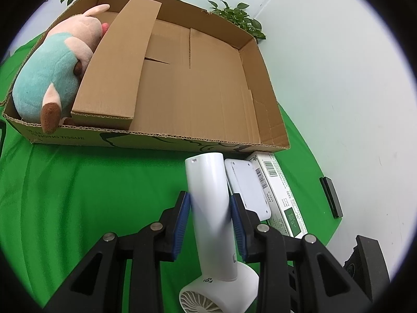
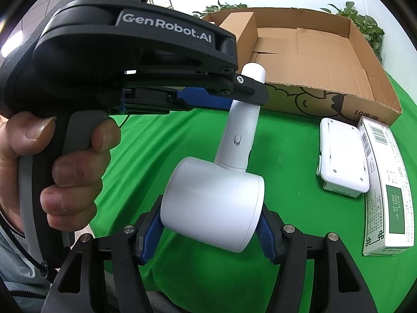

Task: Organize objects
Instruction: 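Lift the hair dryer and carry it over the tray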

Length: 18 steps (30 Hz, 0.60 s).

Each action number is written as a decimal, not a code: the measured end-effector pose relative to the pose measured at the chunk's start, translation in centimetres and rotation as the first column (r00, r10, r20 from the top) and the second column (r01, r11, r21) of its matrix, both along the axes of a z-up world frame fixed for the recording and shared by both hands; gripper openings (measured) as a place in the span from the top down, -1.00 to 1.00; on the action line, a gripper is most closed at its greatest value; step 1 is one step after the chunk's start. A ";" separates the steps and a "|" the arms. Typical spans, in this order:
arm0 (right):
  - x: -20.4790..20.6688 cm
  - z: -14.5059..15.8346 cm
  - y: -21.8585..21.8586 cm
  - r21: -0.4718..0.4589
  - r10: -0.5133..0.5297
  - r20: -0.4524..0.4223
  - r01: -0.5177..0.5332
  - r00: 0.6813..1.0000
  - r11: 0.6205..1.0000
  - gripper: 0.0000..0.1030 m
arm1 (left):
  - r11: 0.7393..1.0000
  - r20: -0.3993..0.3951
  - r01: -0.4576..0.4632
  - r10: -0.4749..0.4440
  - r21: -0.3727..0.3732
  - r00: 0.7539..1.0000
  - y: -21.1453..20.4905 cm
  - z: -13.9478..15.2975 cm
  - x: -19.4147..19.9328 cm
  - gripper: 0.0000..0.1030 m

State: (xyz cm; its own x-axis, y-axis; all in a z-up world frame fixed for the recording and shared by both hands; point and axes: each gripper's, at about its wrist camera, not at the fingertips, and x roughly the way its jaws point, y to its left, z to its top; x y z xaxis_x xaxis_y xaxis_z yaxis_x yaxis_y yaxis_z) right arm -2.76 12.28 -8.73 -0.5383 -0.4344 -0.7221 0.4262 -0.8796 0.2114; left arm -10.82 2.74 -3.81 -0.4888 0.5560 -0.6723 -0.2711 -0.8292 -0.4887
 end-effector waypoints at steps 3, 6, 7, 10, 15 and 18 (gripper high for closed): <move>-0.1 0.3 -0.1 0.004 0.000 -0.008 0.000 1.000 1.000 -0.18 | 1.000 -0.006 0.002 -0.002 0.003 1.000 -0.1 0.3 -0.2 0.40; -0.3 0.7 -0.3 0.006 -0.001 -0.017 0.001 1.000 1.000 -0.18 | 1.000 -0.019 0.003 -0.003 0.001 1.000 -0.1 0.8 -0.5 0.40; -0.4 0.9 -0.3 0.005 -0.002 -0.020 0.002 1.000 1.000 -0.18 | 1.000 -0.025 0.003 -0.003 0.000 1.000 -0.1 1.0 -0.6 0.40; -0.8 1.5 -0.4 0.003 -0.003 -0.032 0.003 0.999 1.000 -0.18 | 1.000 -0.047 0.004 -0.004 -0.001 0.999 -0.1 1.9 -1.0 0.40; -1.6 2.7 -0.7 0.008 -0.009 -0.065 0.009 0.998 1.000 -0.18 | 1.000 -0.082 0.007 -0.007 0.000 0.997 0.1 3.3 -1.9 0.40; -2.2 3.4 -0.9 0.013 -0.014 -0.082 0.015 0.997 1.000 -0.18 | 1.000 -0.098 0.012 -0.012 -0.001 0.995 0.2 4.1 -2.7 0.40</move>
